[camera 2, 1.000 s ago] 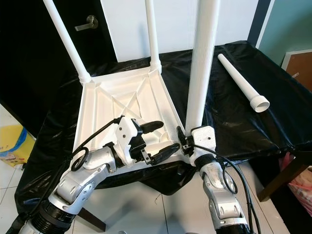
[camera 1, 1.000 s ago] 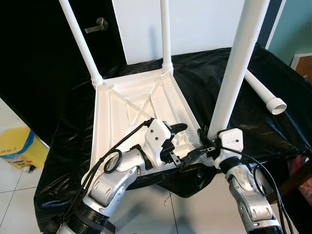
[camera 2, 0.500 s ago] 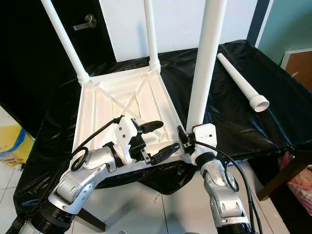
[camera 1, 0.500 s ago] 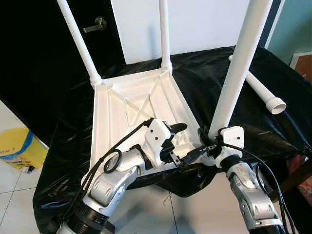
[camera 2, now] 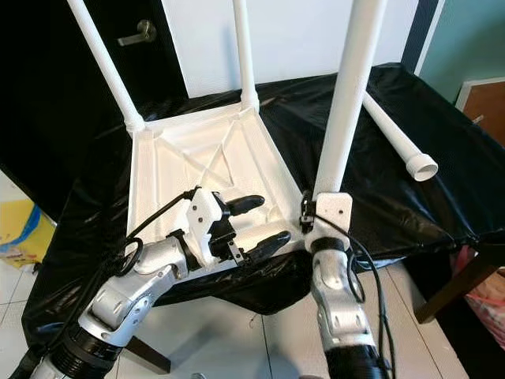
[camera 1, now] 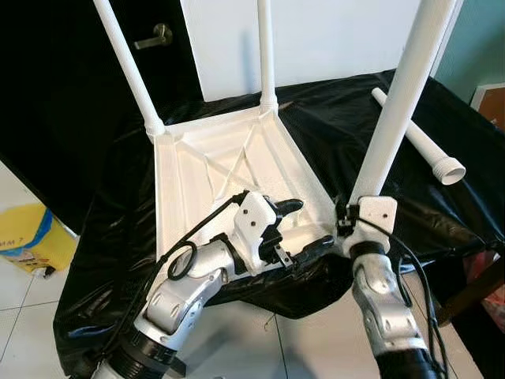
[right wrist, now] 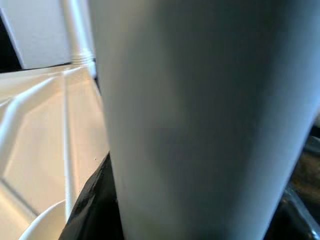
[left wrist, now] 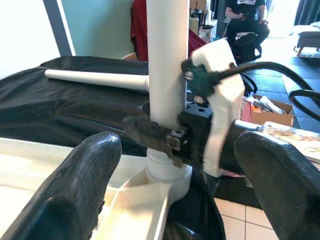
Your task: Building children table
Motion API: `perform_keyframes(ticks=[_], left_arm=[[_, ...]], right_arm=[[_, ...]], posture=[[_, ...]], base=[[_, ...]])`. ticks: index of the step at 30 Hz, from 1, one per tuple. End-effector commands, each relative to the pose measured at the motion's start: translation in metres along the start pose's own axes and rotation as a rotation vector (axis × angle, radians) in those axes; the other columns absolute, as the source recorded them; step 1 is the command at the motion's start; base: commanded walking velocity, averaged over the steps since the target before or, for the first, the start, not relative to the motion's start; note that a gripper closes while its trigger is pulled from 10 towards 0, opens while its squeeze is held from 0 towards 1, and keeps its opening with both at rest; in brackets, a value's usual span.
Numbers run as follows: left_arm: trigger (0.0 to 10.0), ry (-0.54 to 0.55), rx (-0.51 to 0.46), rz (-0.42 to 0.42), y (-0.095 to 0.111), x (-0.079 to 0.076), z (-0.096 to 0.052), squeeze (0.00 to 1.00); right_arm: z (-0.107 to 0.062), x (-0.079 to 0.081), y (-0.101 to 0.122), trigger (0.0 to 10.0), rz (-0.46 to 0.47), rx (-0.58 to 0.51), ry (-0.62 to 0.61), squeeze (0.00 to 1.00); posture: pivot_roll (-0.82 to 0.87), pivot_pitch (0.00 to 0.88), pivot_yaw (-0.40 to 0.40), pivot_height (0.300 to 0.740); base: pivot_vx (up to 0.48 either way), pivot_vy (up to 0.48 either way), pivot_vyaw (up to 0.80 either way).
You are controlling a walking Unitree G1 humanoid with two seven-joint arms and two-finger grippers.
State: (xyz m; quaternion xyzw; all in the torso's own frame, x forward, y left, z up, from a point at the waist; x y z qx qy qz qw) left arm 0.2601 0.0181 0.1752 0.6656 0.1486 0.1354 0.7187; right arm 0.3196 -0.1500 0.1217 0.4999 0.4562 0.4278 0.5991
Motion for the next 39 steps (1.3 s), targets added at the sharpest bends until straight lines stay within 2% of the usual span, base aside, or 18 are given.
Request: perform_keyframes(ticks=[1, 18, 19, 23, 25, 29, 30, 31, 32, 33, 34, 36, 37, 38, 39], left_arm=[[10.0, -0.038, 0.01, 0.027, 0.004, -0.002, -0.001, 0.0], [10.0, -0.024, 0.002, 0.031, 0.005, 0.0, 0.0, 0.0], [10.0, -0.025, 0.002, 0.032, 0.005, 0.0, 0.0, 0.0], [10.0, -0.025, 0.002, 0.033, 0.005, 0.001, 0.0, 0.0], [10.0, -0.026, 0.0, 0.035, 0.005, 0.001, 0.001, 0.0], [10.0, -0.029, -0.002, 0.036, 0.006, 0.001, 0.002, 0.0], [10.0, -0.03, -0.003, 0.036, 0.006, 0.001, 0.002, 0.0], [10.0, -0.03, -0.003, 0.036, 0.006, 0.001, 0.002, 0.0], [10.0, -0.031, -0.003, 0.037, 0.006, 0.001, 0.003, 0.0], [10.0, -0.031, -0.003, 0.037, 0.006, 0.001, 0.003, 0.0], [10.0, -0.032, -0.004, 0.038, 0.006, 0.001, 0.003, 0.0], [10.0, -0.033, -0.004, 0.04, 0.006, 0.001, 0.004, 0.0], [10.0, -0.034, -0.004, 0.04, 0.006, 0.001, 0.004, 0.0], [10.0, -0.034, -0.004, 0.04, 0.006, 0.001, 0.004, 0.0], [10.0, -0.037, -0.003, 0.041, 0.006, 0.001, 0.004, 0.0]], right_arm=[[-0.005, -0.001, -0.032, 10.0, 0.015, 0.158, -0.039, 0.0], [0.002, 0.01, -0.029, 10.0, 0.022, 0.132, -0.026, 0.0], [0.002, 0.01, -0.027, 10.0, 0.03, 0.122, -0.02, 1.0], [0.003, 0.011, -0.026, 10.0, 0.032, 0.109, -0.014, 1.0], [0.003, 0.013, -0.016, 10.0, 0.043, 0.042, 0.038, 1.0], [0.003, 0.013, -0.008, 10.0, 0.041, -0.021, 0.091, 1.0], [0.002, 0.012, -0.005, 10.0, 0.04, -0.052, 0.128, 0.85], [0.002, 0.012, -0.005, 10.0, 0.04, -0.052, 0.128, 0.85], [0.002, 0.01, -0.002, 10.0, 0.042, -0.075, 0.175, 0.41], [0.002, 0.01, -0.002, 10.0, 0.042, -0.075, 0.175, 0.41], [0.002, 0.01, -0.001, 10.0, 0.044, -0.09, 0.208, 0.0], [0.002, 0.008, 0.001, 10.0, 0.044, -0.108, 0.256, 0.0], [0.002, 0.006, 0.004, 10.0, 0.032, -0.131, 0.321, 0.0], [0.002, 0.006, 0.004, 10.0, 0.032, -0.131, 0.321, 0.0], [0.002, 0.003, 0.006, 10.0, 0.019, -0.152, 0.387, 0.0]], posture=[[-0.14, 0.029, 0.08, 0.74], [-0.13, 0.022, 0.072, 0.74], [-0.13, 0.02, 0.072, 0.74], [-0.13, 0.02, 0.073, 0.74], [-0.14, 0.015, 0.074, 0.74], [-0.14, 0.013, 0.074, 0.74], [-0.14, 0.01, 0.074, 0.74], [-0.14, 0.01, 0.074, 0.74], [-0.14, 0.01, 0.074, 0.74], [-0.14, 0.01, 0.074, 0.74], [-0.14, 0.01, 0.074, 0.74], [-0.15, 0.008, 0.074, 0.74], [-0.15, 0.009, 0.074, 0.74], [-0.15, 0.009, 0.074, 0.74], [-0.15, 0.009, 0.074, 0.74]], base=[[0.0, 0.0, 0.0], [0.0, 0.0, 0.0], [0.0, 0.0, 0.0], [0.0, 0.0, 0.0], [0.0, 0.0, 0.0], [0.0, 0.0, 0.0], [0.0, 0.0, 0.0], [0.0, 0.0, 0.0], [0.0, 0.0, 0.0], [0.0, 0.0, 0.0], [0.0, 0.0, 0.0], [0.0, 0.0, 0.0], [0.0, 0.0, 0.0], [0.0, 0.0, 0.0], [0.0, 0.0, 0.0]])
Point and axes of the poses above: a point about 5 cm out from each wrist's last joint towards the gripper, its own z axis pointing out of the wrist towards the gripper, its own y axis along the axis of the wrist's last joint, x = y × z, the point moved 3 cm from there along z, pointing out of the wrist towards the gripper, and after that the axes turned 8 degrees about -z, right-handed, at the moved point
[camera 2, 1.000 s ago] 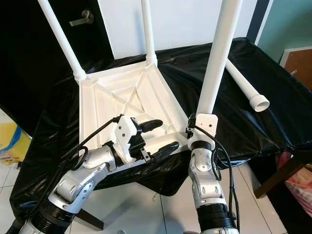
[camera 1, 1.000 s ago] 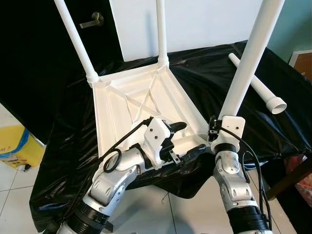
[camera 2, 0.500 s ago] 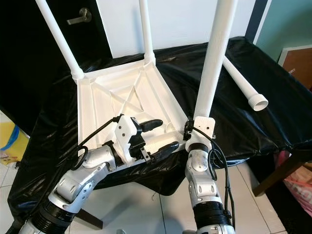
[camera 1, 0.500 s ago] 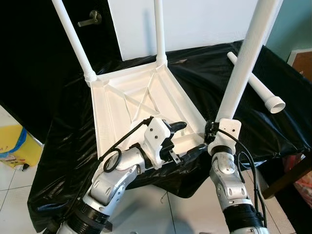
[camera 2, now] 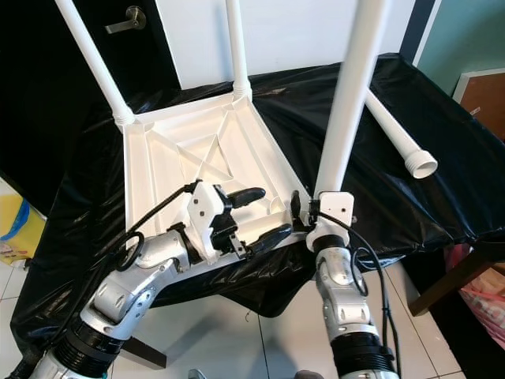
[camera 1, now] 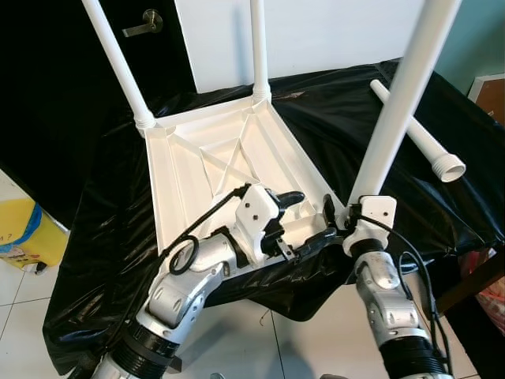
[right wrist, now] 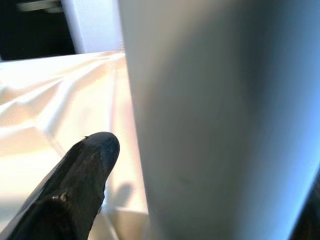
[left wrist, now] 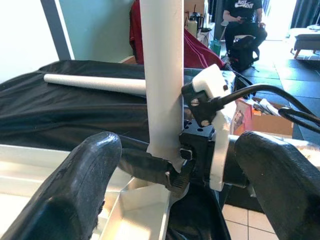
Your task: Building children table
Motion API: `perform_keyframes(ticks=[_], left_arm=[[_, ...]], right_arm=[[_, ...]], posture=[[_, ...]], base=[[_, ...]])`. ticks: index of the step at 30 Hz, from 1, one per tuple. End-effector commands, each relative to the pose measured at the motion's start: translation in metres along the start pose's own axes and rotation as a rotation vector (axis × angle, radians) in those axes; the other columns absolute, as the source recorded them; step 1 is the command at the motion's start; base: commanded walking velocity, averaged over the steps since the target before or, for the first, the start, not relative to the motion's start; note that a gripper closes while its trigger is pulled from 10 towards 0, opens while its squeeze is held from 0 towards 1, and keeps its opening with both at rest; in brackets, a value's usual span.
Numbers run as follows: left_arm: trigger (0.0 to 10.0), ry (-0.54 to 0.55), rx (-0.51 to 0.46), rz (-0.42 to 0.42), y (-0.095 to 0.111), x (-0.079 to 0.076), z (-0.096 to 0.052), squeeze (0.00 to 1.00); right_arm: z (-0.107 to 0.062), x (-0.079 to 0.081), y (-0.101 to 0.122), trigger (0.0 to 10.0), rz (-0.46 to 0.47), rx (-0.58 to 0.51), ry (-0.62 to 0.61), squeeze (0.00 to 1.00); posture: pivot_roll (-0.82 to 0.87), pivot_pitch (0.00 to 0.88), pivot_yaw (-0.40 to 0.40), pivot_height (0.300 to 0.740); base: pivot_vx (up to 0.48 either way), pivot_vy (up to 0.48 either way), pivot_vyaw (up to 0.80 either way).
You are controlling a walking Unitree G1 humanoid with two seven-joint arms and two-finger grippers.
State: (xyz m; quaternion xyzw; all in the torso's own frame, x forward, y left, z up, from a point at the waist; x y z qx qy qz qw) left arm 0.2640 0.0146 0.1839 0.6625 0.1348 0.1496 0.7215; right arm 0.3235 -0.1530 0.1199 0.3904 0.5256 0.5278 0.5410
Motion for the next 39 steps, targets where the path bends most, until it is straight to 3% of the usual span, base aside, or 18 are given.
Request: perform_keyframes(ticks=[1, 3, 6, 9, 11, 16, 17, 18, 19, 20, 21, 34, 35, 36, 39], left_arm=[[10.0, -0.039, 0.014, 0.004, -0.002, -0.002, -0.001, 0.0], [10.0, -0.039, 0.014, 0.004, -0.002, -0.002, -0.001, 0.0], [10.0, -0.056, 0.037, 0.011, -0.006, -0.004, -0.002, 0.0], [10.0, -0.059, 0.041, 0.012, -0.007, -0.004, -0.002, 0.0], [10.0, -0.074, 0.049, 0.014, -0.008, -0.006, -0.001, 0.0], [10.0, -0.084, 0.053, 0.016, -0.009, -0.007, 0.0, 0.0], [10.0, -0.086, 0.054, 0.018, -0.009, -0.007, 0.001, 0.0], [10.0, -0.086, 0.054, 0.018, -0.009, -0.007, 0.001, 0.0], [10.0, -0.086, 0.054, 0.02, -0.009, -0.007, 0.001, 0.0], [10.0, -0.086, 0.054, 0.02, -0.009, -0.007, 0.001, 0.0], [10.0, -0.085, 0.053, 0.02, -0.009, -0.007, 0.001, 0.0], [10.0, -0.09, 0.048, 0.022, -0.009, -0.009, 0.001, 0.0], [10.0, -0.089, 0.049, 0.025, -0.009, -0.008, 0.001, 0.0], [10.0, -0.089, 0.048, 0.028, -0.008, -0.007, 0.001, 0.0], [10.0, -0.089, 0.048, 0.031, -0.008, -0.006, 0.001, 0.0]], right_arm=[[0.0, 0.004, 0.01, 10.0, 0.004, -0.062, 0.099, 0.0], [0.0, 0.004, 0.01, 10.0, 0.004, -0.062, 0.099, 0.0], [0.001, -0.005, 0.014, 10.0, -0.055, -0.083, 0.233, 0.0], [0.002, -0.007, 0.014, 10.0, -0.068, -0.085, 0.254, 0.0], [0.007, -0.009, 0.014, 10.0, -0.108, -0.073, 0.345, 0.0], [0.012, -0.012, 0.013, 10.0, -0.135, -0.057, 0.404, 0.0], [0.013, -0.014, 0.011, 8.0, -0.138, -0.045, 0.421, 0.0], [0.013, -0.014, 0.011, 8.0, -0.138, -0.045, 0.421, 0.0], [0.013, -0.016, 0.01, 3.1, -0.137, -0.037, 0.428, 0.0], [0.013, -0.016, 0.01, 3.1, -0.137, -0.037, 0.428, 0.0], [0.013, -0.019, 0.007, 0.0, -0.137, -0.027, 0.432, 0.0], [-0.002, -0.032, -0.014, 0.0, -0.096, 0.046, 0.392, 0.0], [-0.005, -0.033, -0.018, 9.3, -0.075, 0.059, 0.37, 0.0], [-0.007, -0.032, -0.021, 10.0, -0.054, 0.067, 0.342, 0.0], [-0.008, -0.029, -0.023, 10.0, -0.009, 0.076, 0.264, 0.0]], posture=[[-0.15, 0.009, 0.074, 0.74], [-0.15, 0.009, 0.074, 0.74], [-0.15, 0.01, 0.077, 0.74], [-0.15, 0.01, 0.077, 0.74], [-0.16, 0.002, 0.084, 0.74], [-0.16, 0.0, 0.083, 0.74], [-0.16, 0.0, 0.083, 0.74], [-0.16, 0.0, 0.083, 0.74], [-0.16, 0.0, 0.081, 0.74], [-0.16, 0.0, 0.081, 0.74], [-0.16, 0.0, 0.079, 0.74], [-0.17, 0.0, 0.077, 0.74], [-0.17, 0.0, 0.077, 0.74], [-0.17, 0.0, 0.076, 0.74], [-0.16, 0.0, 0.074, 0.74]], base=[[0.0, 0.0, 0.0], [0.0, 0.0, 0.0], [0.0, 0.0, 0.0], [0.0, 0.0, 0.0], [0.0, 0.0, 0.0], [0.0, 0.0, 0.0], [0.0, 0.0, 0.0], [0.0, 0.0, 0.0], [0.0, 0.0, 0.0], [0.0, 0.0, 0.0], [0.0, 0.0, 0.0], [0.0, 0.0, 0.0], [0.0, 0.0, 0.0], [0.0, 0.0, 0.0], [0.0, 0.0, 0.0]])
Point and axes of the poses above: a point about 5 cm out from each wrist's last joint towards the gripper, its own z axis pointing out of the wrist towards the gripper, its own y axis along the axis of the wrist's last joint, x = y × z, the point moved 3 cm from there along z, pointing out of the wrist towards the gripper, and after that the axes turned 8 degrees about -z, right-handed, at the moved point
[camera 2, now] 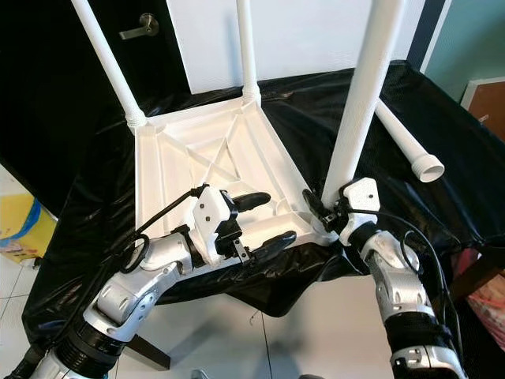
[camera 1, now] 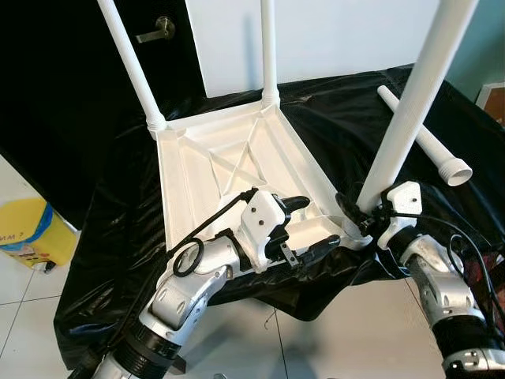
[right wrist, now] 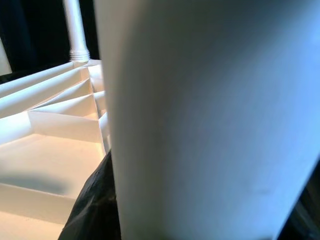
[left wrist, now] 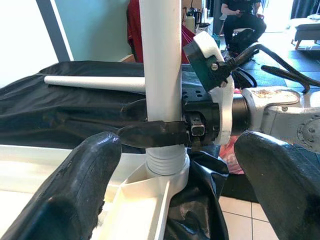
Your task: Building children table
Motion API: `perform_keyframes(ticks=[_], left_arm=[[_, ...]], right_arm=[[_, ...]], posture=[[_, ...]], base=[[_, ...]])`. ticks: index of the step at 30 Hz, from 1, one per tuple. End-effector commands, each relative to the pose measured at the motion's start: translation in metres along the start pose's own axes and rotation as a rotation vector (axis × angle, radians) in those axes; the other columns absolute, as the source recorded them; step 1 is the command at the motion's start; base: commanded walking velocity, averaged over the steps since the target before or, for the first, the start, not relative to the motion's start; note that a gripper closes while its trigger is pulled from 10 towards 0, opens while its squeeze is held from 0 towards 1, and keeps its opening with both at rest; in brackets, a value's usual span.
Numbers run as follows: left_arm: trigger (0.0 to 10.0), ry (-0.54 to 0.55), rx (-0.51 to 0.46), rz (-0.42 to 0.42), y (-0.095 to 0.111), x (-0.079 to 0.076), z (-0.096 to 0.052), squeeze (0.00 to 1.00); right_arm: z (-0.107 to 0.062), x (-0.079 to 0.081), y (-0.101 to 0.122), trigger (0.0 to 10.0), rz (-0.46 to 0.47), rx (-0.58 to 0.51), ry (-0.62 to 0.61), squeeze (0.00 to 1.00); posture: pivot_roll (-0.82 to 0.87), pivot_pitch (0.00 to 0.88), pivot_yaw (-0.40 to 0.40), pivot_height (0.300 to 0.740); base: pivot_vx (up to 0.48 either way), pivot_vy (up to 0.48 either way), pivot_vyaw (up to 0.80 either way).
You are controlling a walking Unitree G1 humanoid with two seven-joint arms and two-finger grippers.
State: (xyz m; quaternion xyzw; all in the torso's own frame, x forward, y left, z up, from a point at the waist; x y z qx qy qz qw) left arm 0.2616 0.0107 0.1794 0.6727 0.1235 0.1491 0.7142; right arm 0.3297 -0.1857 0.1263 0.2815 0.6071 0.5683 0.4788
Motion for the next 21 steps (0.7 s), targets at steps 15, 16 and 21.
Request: perform_keyframes(ticks=[15, 16, 21], left_arm=[[10.0, -0.054, 0.024, -0.007, -0.006, -0.006, -0.002, 0.0], [10.0, -0.054, 0.024, -0.007, -0.006, -0.006, -0.002, 0.0], [10.0, -0.051, 0.021, -0.005, -0.006, -0.006, -0.001, 0.0]], right_arm=[[-0.003, 0.025, -0.022, 10.0, 0.184, 0.171, -0.428, 0.0], [-0.003, 0.025, -0.022, 10.0, 0.184, 0.171, -0.428, 0.0], [-0.004, 0.03, -0.025, 10.0, 0.229, 0.231, -0.587, 0.0]], posture=[[-0.16, 0.0, 0.052, 0.74], [-0.16, 0.0, 0.052, 0.74], [-0.16, 0.0, 0.044, 0.74]], base=[[0.0, 0.0, 0.0], [0.0, 0.0, 0.0], [0.0, 0.0, 0.0]])
Point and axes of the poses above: a point about 5 cm out from each wrist's last joint towards the gripper, its own z axis pointing out of the wrist towards the gripper, its own y axis along the axis of the wrist's last joint, x = y × z, the point moved 3 cm from there along z, pointing out of the wrist towards the gripper, and after that the axes turned 8 degrees about -z, right-handed, at the moved point
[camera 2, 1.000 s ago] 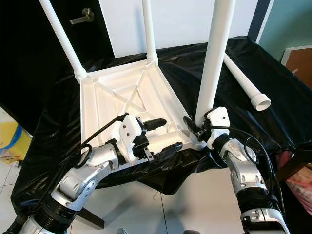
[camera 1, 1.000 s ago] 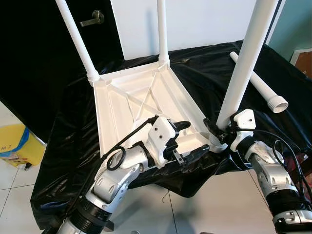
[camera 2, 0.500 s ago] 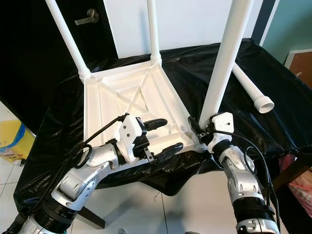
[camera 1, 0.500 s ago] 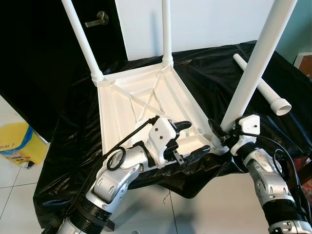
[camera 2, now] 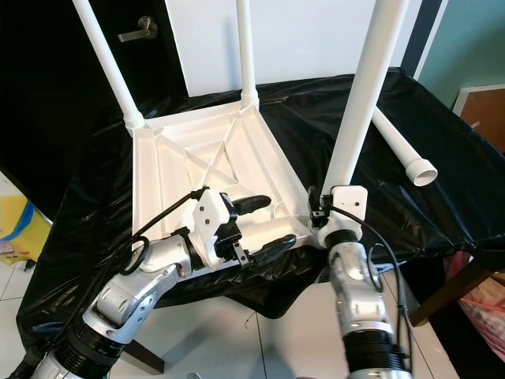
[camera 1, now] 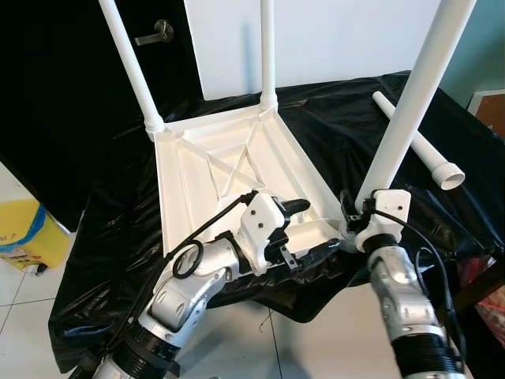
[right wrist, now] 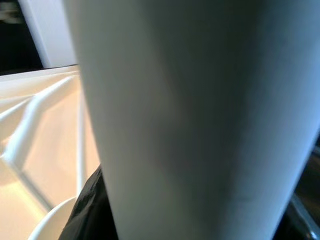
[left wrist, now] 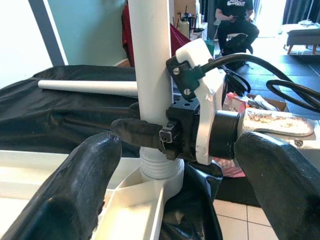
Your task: Building children table
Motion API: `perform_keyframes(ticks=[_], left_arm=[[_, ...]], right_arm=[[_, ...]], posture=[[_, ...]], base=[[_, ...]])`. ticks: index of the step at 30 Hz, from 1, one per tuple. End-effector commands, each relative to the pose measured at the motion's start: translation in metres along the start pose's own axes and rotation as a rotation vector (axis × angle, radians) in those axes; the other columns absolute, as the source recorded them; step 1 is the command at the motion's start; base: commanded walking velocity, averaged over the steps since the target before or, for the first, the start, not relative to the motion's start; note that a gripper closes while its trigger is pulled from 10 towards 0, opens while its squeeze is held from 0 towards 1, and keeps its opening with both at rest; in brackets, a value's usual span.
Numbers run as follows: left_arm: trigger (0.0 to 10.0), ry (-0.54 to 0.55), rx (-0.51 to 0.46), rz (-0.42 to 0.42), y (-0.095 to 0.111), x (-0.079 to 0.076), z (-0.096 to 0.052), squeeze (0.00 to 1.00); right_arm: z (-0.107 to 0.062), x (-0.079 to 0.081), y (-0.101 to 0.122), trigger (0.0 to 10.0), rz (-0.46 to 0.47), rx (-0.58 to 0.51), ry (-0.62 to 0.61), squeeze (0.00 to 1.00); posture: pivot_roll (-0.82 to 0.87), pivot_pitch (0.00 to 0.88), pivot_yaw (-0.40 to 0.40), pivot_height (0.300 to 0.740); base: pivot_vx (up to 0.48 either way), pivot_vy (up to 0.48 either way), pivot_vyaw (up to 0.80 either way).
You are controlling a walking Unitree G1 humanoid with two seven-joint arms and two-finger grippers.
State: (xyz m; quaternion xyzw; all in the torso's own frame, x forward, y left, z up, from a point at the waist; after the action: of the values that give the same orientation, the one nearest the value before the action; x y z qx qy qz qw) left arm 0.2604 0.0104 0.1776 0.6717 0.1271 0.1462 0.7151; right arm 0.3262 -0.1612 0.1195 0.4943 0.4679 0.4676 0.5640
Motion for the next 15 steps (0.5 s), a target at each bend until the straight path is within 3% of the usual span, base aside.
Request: perform_keyframes(ticks=[1, 4, 15], left_arm=[[10.0, -0.048, 0.018, 0.005, -0.004, -0.004, 0.0, 0.0], [10.0, -0.045, 0.015, 0.011, -0.002, -0.002, -0.001, 0.0], [10.0, -0.04, 0.02, 0.021, -0.002, 0.002, -0.002, 0.0]], right_arm=[[-0.009, 0.003, -0.026, 10.0, 0.074, 0.141, -0.074, 0.0], [-0.009, 0.012, -0.024, 10.0, 0.073, 0.14, -0.08, 0.0], [-0.01, 0.015, -0.009, 10.0, 0.008, 0.079, -0.081, 0.0]], posture=[[-0.15, 0.0, 0.045, 0.74], [-0.15, 0.0, 0.046, 0.74], [-0.15, 0.0, 0.048, 0.74]], base=[[0.0, 0.0, 0.0], [0.0, 0.0, 0.0], [0.0, 0.0, 0.0]])
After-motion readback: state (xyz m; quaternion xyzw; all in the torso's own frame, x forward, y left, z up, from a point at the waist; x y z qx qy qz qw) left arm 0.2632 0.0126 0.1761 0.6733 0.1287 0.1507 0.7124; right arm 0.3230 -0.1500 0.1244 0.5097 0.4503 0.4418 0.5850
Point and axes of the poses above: a point about 5 cm out from each wrist's last joint towards the gripper, its own z axis pointing out of the wrist towards the gripper, its own y axis along the axis of the wrist's last joint, x = y × z, the point moved 3 cm from there along z, pointing out of the wrist towards the gripper, and after that the axes turned 8 degrees about -z, right-handed, at the moved point
